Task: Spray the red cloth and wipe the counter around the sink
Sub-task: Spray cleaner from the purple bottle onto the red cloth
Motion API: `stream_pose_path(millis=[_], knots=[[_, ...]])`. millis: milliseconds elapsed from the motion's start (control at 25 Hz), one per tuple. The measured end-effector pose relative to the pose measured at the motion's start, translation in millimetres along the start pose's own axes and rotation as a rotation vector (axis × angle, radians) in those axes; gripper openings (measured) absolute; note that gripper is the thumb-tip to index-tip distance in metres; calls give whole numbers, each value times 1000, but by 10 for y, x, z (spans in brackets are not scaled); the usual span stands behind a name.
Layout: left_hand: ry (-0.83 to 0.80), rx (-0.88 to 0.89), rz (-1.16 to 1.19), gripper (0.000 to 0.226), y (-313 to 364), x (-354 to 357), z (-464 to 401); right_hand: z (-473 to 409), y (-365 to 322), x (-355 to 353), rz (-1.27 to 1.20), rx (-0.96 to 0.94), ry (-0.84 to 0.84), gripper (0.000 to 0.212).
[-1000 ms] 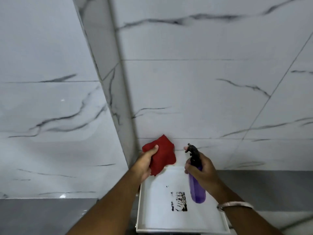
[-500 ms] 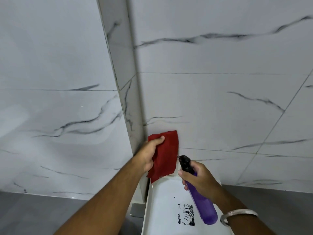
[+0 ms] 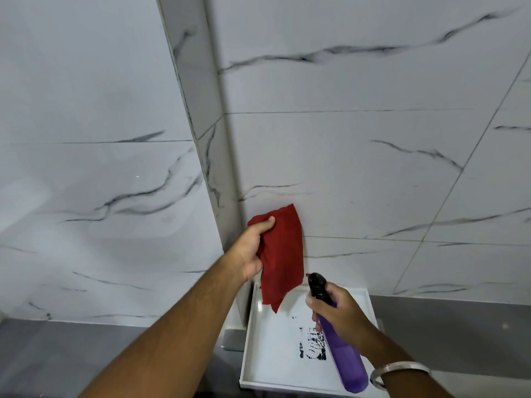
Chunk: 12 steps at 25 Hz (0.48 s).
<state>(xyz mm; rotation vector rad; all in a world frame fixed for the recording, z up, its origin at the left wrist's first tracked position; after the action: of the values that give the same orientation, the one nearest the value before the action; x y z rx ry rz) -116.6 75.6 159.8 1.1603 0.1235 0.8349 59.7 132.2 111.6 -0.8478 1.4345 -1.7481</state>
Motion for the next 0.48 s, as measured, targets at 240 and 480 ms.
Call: stream_pose_path(millis=[240, 480], knots=[[-5, -7, 13, 40, -107, 80, 145, 29, -559, 76, -152, -127, 3, 11], [50, 26, 38, 33, -106, 98, 333, 109, -392, 95, -35, -74, -100, 12]])
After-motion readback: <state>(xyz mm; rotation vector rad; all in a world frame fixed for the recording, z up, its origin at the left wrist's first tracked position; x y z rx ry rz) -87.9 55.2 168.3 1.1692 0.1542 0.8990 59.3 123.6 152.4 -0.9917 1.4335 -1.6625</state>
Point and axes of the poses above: each hand's wrist, its own z-axis away from the middle knuckle, its own x-axis out of the palm, y = z × x, the point moved 10 cm from there along -z, towards the middle knuckle, and after that the axes turned 11 degrees about -z, right-handed, at the moved point
